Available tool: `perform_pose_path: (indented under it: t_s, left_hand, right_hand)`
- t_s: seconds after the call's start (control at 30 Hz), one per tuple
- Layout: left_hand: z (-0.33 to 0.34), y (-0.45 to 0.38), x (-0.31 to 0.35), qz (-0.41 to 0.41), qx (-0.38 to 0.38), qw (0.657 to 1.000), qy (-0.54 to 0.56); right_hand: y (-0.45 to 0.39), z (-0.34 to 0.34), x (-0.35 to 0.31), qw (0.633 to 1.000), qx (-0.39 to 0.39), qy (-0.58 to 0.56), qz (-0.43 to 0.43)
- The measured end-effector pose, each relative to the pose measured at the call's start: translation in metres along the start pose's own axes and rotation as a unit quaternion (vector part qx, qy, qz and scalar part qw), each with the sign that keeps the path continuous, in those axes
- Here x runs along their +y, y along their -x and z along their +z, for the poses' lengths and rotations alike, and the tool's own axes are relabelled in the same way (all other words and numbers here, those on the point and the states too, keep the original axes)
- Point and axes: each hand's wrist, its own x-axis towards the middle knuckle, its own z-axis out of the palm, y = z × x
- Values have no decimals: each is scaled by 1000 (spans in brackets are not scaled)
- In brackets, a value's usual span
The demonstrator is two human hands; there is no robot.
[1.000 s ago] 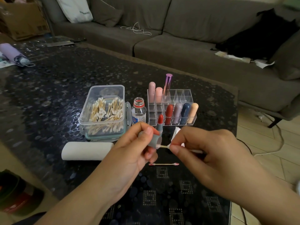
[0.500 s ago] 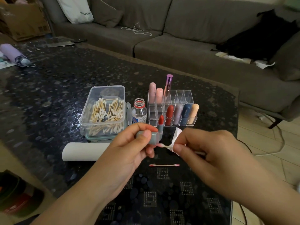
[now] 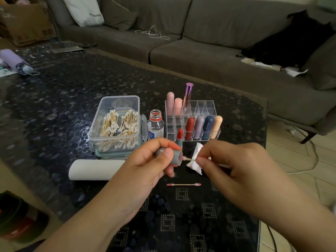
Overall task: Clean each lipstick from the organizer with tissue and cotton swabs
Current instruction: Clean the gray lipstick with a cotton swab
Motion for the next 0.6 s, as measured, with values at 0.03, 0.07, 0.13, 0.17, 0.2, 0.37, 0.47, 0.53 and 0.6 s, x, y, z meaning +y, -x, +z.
perform_pose_path:
  t_s: [0.03,0.07,0.13,0.17,0.2,0.37,0.47,0.53,0.6]
  left_hand:
    - [0,0,0,-1,3,1000,-7]
    - [0,0,0,-1,3,1000,-14]
    - [0,0,0,-1,-2,1000,-28]
    - [0,0,0,0,-3,1000,-29]
    - [0,0,0,1,-2,1000,-27]
    - [0,2,1,3,-4,1000,-30]
    - [-2,1,1,5,1,1000,-27]
    - [-2,1,0,4,3,1000,-30]
    - [-2,2,0,4,-2,999,-34]
  right_hand:
    - [0,1,-1,1000,-8,-6,-8]
    - [0,1,-2,1000,-10,-16,-14]
    - [0,1,-1,1000,2,-23,-8]
    - [-1,1,-1,1000,7,-14,-1]
    - [-2,2,0,1000,7,-4,1]
    - [-1,2,-1,998,1,-57,-15]
    - [-2,4,1,999,4,-31,9]
    - [-1,6,1,999,-14,-48,3]
    - [-1,5,-1,997,-13,-79,0]
